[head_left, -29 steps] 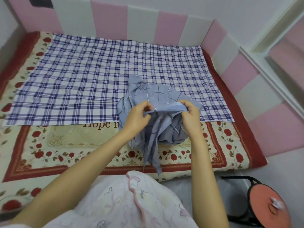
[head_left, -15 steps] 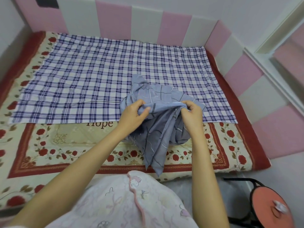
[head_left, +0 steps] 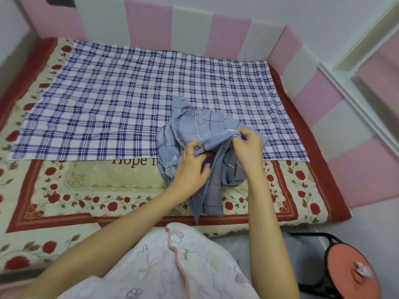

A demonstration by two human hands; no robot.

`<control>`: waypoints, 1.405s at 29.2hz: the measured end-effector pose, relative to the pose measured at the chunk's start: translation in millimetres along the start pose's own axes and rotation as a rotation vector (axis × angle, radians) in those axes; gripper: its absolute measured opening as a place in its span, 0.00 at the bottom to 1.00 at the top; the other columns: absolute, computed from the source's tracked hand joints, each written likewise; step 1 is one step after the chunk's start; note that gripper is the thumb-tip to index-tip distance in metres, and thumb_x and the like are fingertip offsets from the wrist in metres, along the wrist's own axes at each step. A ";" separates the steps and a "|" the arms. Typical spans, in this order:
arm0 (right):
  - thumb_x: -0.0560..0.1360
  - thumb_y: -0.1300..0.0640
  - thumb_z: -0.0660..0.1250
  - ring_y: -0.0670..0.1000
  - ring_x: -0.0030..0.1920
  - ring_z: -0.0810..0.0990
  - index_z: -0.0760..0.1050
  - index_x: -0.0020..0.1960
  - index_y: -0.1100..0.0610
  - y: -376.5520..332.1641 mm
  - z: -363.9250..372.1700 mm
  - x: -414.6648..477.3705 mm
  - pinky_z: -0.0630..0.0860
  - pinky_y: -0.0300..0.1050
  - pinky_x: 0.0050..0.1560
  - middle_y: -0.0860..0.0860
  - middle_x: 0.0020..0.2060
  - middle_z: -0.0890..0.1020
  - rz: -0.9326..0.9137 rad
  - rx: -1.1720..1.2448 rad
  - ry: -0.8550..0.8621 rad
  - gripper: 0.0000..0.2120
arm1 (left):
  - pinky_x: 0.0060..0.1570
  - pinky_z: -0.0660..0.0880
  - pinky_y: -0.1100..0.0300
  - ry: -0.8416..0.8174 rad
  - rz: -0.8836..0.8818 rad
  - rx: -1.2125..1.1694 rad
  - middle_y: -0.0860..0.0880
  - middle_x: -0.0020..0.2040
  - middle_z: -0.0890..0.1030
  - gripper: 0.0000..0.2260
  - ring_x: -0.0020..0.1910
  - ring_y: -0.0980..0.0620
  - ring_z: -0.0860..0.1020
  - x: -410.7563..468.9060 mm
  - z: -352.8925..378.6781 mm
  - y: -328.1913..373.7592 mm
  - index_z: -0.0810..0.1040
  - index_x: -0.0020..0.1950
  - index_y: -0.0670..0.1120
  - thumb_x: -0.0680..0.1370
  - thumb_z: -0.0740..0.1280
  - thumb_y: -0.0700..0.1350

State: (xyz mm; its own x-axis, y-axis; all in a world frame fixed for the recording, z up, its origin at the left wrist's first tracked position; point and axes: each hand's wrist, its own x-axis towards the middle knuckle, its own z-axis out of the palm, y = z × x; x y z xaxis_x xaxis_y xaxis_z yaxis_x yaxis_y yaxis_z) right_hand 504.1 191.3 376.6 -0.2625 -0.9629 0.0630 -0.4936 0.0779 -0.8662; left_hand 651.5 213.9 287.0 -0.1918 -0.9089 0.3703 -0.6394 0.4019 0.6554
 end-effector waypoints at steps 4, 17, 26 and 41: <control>0.75 0.62 0.61 0.47 0.31 0.68 0.75 0.39 0.56 -1.0 -0.3 2.5 0.67 0.43 0.34 0.51 0.30 0.73 -0.016 0.003 0.003 0.08 | 0.47 0.74 0.58 0.043 -0.145 -0.136 0.48 0.59 0.65 0.14 0.61 0.49 0.67 6.3 8.6 16.4 0.80 0.52 0.47 0.72 0.72 0.53; 0.74 0.71 0.57 0.47 0.44 0.76 0.77 0.52 0.55 6.1 -15.2 4.6 0.74 0.38 0.43 0.47 0.43 0.79 -0.091 -0.068 -0.051 0.16 | 0.49 0.67 0.52 0.144 -0.098 -0.463 0.48 0.48 0.65 0.15 0.48 0.47 0.67 -1.8 -2.8 23.5 0.67 0.36 0.41 0.78 0.52 0.48; 0.73 0.67 0.60 0.44 0.40 0.74 0.73 0.46 0.52 7.5 -14.6 -7.3 0.71 0.39 0.41 0.43 0.39 0.77 -0.170 -0.142 -0.107 0.11 | 0.36 0.73 0.51 0.068 0.028 -0.038 0.48 0.53 0.68 0.05 0.52 0.48 0.66 -5.8 -16.0 -11.2 0.72 0.36 0.43 0.68 0.68 0.40; 0.68 0.62 0.61 0.49 0.27 0.61 0.64 0.34 0.56 -58.7 10.7 10.2 0.58 0.43 0.28 0.49 0.26 0.66 -0.275 -0.291 -0.008 0.07 | 0.56 0.72 0.47 0.239 -0.376 -0.235 0.44 0.60 0.65 0.19 0.60 0.44 0.66 16.4 4.8 31.6 0.73 0.53 0.39 0.71 0.66 0.52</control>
State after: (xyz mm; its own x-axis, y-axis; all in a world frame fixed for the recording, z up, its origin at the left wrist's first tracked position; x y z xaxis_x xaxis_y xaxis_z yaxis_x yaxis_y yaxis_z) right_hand 539.3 174.1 422.8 -0.0818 -0.9600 0.2678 -0.7590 -0.1141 -0.6410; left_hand 624.6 211.2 310.6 0.2132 -0.9557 0.2028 -0.4413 0.0910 0.8927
